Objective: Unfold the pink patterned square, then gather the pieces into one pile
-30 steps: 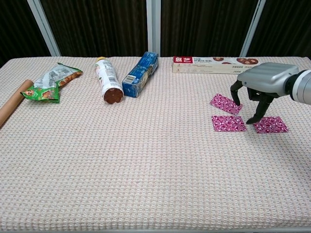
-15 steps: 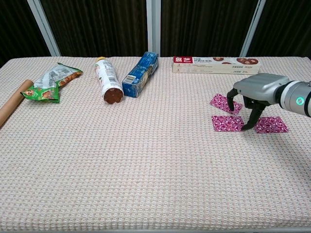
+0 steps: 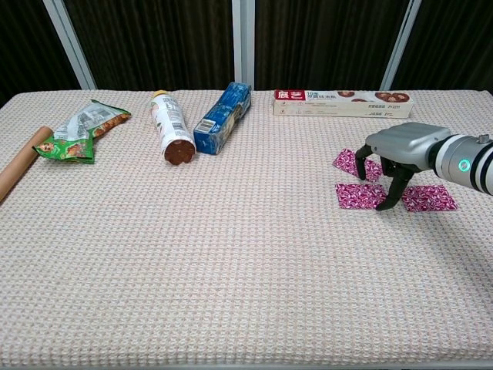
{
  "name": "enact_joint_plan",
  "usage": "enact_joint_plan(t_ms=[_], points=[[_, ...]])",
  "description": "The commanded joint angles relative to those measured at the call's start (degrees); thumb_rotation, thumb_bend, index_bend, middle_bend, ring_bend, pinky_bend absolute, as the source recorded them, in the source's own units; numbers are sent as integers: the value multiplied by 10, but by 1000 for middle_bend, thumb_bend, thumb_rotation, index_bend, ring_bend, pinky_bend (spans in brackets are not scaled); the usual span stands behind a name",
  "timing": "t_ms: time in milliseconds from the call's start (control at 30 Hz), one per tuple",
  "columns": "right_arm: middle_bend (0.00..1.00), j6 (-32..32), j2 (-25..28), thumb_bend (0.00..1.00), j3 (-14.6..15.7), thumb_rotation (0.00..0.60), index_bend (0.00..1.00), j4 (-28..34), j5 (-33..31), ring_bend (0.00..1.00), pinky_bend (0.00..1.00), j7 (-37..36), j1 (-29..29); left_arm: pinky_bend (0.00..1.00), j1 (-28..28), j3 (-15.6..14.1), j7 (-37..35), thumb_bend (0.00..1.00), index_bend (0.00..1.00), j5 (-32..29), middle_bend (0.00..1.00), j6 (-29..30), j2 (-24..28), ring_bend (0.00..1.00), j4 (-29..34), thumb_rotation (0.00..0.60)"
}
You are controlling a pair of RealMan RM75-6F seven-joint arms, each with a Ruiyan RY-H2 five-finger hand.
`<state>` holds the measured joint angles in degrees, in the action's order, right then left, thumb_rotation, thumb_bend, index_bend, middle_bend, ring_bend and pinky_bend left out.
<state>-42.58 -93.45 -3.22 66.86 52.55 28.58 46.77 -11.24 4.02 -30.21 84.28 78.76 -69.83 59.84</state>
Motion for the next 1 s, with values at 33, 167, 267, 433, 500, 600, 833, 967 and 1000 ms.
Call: enact_joint_plan(t_ms=[33, 167, 267, 433, 500, 600, 833, 967, 1000], points=[[1000, 2, -2, 0, -1, 514, 390, -2, 0, 1000, 1000, 0, 0, 264, 0, 0, -1, 50, 230, 0, 225, -1, -1, 165, -1, 600], [1000, 6, -5, 0, -1, 514, 391, -6, 0, 1000, 1000, 1, 1, 264, 0, 0, -2, 50, 230, -1, 225, -2, -2, 165, -3, 600], [1000, 11, -7, 0, -2, 513, 391, -11, -2, 1000, 1000, 2, 3, 264, 1, -1, -4, 50, 230, 1, 226, -1, -3, 165, -5, 600], [1000, 16, -12, 0, -3, 515, 383, -19, -5, 1000, 1000, 3, 5, 264, 1, -2, -7, 50, 230, 2, 226, -1, -4, 165, -6, 600], [1000, 18, -13, 0, -4, 516, 379, -20, -7, 1000, 1000, 3, 6, 264, 1, -2, -9, 51, 230, 2, 225, -1, -5, 165, -8, 600], [1000, 21, -14, 0, -4, 514, 380, -22, -9, 1000, 1000, 5, 6, 264, 1, -2, -10, 50, 230, 2, 225, 0, -5, 165, -10, 600], [1000, 23, -16, 0, -3, 519, 408, -25, -6, 1000, 1000, 4, 7, 264, 1, -2, -13, 51, 230, 1, 225, -3, -8, 165, -15, 600], [1000, 21, -15, 0, -5, 543, 432, -23, -3, 1000, 1000, 0, 7, 264, 1, -2, -14, 50, 230, 1, 226, -3, -9, 165, -17, 600], [1000, 21, -15, 0, -6, 550, 437, -23, -2, 1000, 1000, -2, 7, 264, 1, -2, -15, 50, 230, 1, 225, -3, -9, 165, -17, 600]])
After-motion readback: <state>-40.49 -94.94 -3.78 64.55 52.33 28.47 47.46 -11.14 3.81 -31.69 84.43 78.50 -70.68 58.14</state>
